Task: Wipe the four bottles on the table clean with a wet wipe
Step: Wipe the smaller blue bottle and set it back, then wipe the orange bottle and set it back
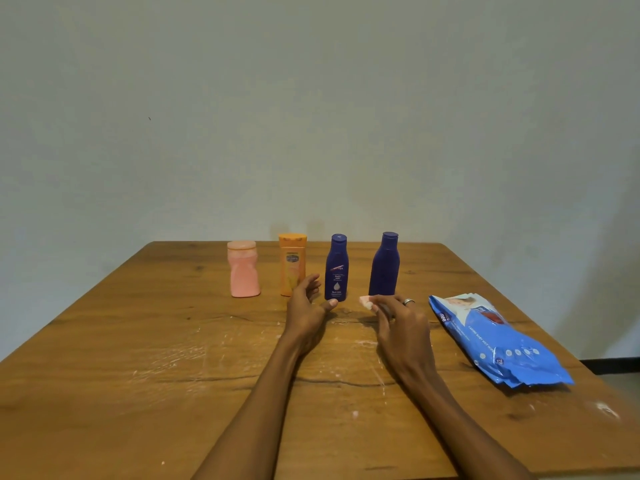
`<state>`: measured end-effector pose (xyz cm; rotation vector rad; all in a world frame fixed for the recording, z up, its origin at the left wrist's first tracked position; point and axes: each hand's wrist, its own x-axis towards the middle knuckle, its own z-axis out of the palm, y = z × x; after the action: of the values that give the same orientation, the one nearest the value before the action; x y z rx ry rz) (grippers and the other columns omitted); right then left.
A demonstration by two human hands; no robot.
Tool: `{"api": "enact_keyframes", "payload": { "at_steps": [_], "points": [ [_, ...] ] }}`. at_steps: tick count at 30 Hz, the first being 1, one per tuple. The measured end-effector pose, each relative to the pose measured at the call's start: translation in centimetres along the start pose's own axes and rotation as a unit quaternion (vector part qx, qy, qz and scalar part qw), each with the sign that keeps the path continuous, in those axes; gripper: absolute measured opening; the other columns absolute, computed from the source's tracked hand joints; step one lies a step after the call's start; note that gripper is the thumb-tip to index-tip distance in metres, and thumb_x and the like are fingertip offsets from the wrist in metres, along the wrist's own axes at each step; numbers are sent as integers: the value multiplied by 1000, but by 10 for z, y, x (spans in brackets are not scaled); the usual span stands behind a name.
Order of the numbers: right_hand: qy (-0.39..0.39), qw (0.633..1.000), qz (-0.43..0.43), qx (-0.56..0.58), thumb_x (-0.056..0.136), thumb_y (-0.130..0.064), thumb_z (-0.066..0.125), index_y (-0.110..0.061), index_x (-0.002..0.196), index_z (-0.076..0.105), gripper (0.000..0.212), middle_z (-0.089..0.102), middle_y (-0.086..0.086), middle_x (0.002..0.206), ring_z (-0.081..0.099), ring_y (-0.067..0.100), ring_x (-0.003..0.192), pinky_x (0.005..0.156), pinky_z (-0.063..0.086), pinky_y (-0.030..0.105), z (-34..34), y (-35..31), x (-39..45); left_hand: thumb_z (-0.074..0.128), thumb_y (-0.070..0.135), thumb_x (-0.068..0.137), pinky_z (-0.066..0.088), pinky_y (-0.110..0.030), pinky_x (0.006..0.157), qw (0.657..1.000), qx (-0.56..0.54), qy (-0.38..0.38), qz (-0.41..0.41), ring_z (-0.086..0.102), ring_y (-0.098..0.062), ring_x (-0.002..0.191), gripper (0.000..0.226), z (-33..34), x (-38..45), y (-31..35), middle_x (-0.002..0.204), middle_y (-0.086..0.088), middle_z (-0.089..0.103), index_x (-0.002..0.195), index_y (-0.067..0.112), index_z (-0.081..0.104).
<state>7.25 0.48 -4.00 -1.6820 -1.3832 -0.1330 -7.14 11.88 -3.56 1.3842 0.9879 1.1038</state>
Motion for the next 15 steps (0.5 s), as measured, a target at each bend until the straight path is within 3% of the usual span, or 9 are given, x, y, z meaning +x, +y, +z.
{"api": "enact_keyframes", "payload": {
  "at_steps": [3, 5, 9, 15],
  "points": [
    [2, 1000, -3, 0, 93, -12, 65, -22, 119, 67, 28, 64, 3, 117, 52, 2, 105, 73, 39, 3, -1, 0, -1, 69, -2, 88, 50, -10, 60, 1000, 23, 15, 14, 51, -18, 130, 64, -7, -11, 3, 141, -1, 53, 146, 16, 46],
    [8, 1000, -8, -7, 94, -12, 64, -21, 118, 68, 26, 66, 4, 114, 54, 4, 104, 73, 38, 2, -2, 0, -2, 67, 1, 91, 53, -12, 65, 998, 32, 44, 29, 57, -13, 116, 52, -13, -15, 1, 134, 0, 59, 139, 16, 54],
    [3, 1000, -11, -10, 93, -10, 65, -19, 118, 68, 27, 65, 5, 114, 54, 5, 104, 73, 37, 3, -3, -2, -2, 66, 8, 92, 60, -45, 86, 985, 22, 169, 39, 68, -12, 95, 23, -30, -19, -5, 102, 5, 72, 103, 27, 72],
    [7, 1000, -13, -6, 93, -12, 65, -21, 119, 67, 28, 67, 5, 112, 58, 8, 103, 75, 39, 5, -1, -8, -6, 65, 18, 92, 60, -43, 84, 980, 74, 177, 59, 66, -9, 93, 17, -44, -29, -3, 100, 7, 70, 102, 31, 69]
  ]
}}
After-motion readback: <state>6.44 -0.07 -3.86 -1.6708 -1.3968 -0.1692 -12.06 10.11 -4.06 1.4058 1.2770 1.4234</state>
